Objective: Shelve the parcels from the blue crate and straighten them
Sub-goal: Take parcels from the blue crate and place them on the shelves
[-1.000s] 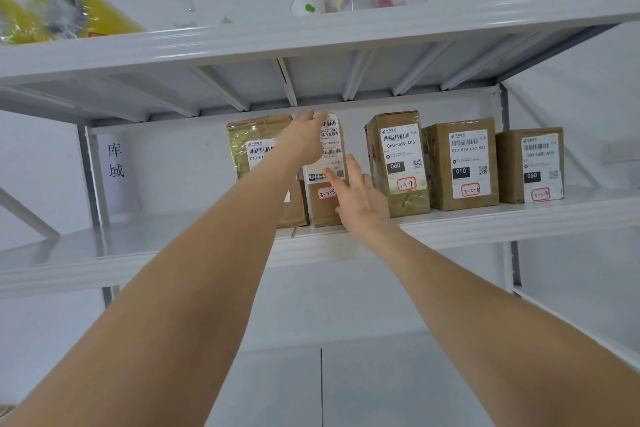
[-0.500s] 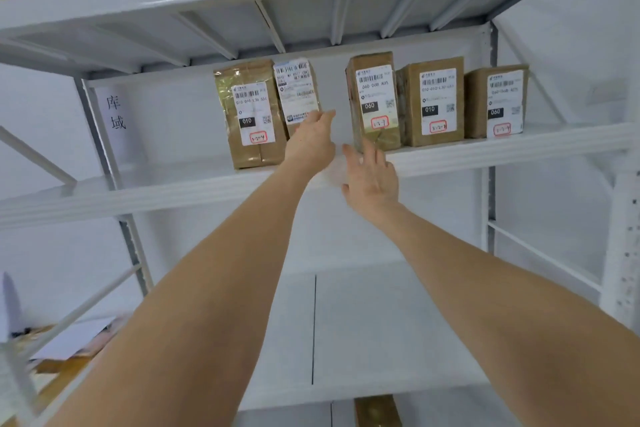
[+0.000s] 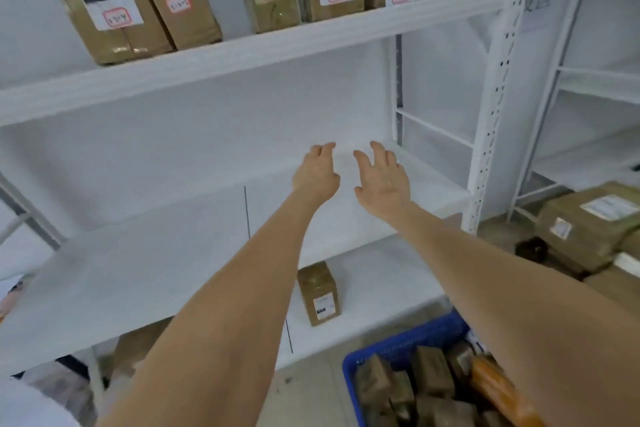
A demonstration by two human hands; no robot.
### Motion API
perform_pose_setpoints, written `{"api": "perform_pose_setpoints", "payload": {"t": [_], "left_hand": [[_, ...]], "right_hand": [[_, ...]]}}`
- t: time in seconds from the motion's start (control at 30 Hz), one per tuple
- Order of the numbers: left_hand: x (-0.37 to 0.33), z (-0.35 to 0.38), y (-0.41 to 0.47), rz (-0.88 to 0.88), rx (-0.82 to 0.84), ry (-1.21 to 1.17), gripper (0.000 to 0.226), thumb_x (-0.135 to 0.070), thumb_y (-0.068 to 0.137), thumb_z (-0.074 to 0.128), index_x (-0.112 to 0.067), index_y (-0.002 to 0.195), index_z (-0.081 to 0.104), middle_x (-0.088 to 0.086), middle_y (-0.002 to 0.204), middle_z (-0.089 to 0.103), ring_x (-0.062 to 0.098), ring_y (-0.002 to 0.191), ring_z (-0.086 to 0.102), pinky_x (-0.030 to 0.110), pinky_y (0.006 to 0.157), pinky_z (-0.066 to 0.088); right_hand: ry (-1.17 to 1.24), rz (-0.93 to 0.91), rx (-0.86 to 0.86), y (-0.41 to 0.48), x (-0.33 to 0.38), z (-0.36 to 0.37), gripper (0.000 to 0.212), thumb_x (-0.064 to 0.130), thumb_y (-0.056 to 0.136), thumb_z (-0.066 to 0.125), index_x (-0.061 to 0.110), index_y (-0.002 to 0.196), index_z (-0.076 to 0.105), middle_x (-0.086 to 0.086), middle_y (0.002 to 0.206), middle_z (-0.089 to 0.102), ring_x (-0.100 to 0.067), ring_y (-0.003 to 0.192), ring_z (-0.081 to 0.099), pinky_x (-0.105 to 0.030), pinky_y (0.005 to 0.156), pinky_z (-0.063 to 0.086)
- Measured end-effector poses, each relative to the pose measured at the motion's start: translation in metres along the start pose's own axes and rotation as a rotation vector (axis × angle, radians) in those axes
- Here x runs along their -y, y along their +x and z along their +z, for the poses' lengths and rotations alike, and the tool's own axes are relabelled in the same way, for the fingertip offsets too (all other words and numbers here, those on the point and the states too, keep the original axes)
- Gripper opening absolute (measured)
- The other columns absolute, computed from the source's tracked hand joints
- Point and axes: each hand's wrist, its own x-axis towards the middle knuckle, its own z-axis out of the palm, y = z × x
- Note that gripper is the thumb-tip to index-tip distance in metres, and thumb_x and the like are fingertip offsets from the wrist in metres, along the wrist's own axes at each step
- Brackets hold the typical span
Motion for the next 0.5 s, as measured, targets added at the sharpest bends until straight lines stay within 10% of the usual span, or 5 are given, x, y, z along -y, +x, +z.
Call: {"api": "perform_pose_setpoints", "payload": {"t": [0.5], "left_hand": [[-0.047, 0.241, -0.137, 0.072, 0.616, -0.103, 0.064, -0.012, 0.089, 0.053, -0.012, 0.147, 0.027, 0.015, 0.145, 0.032, 0.033, 0.13, 0.039, 0.044, 0.104, 0.039]], "right_hand": [[-0.08, 0.301, 0.457, -0.198, -0.134, 0.133, 0.068, 0.023, 0.091, 0.061, 0.018, 0.147, 0.024, -0.011, 0.151, 0.021, -0.032, 0.137, 0.024, -0.04, 0.102, 0.039]]}}
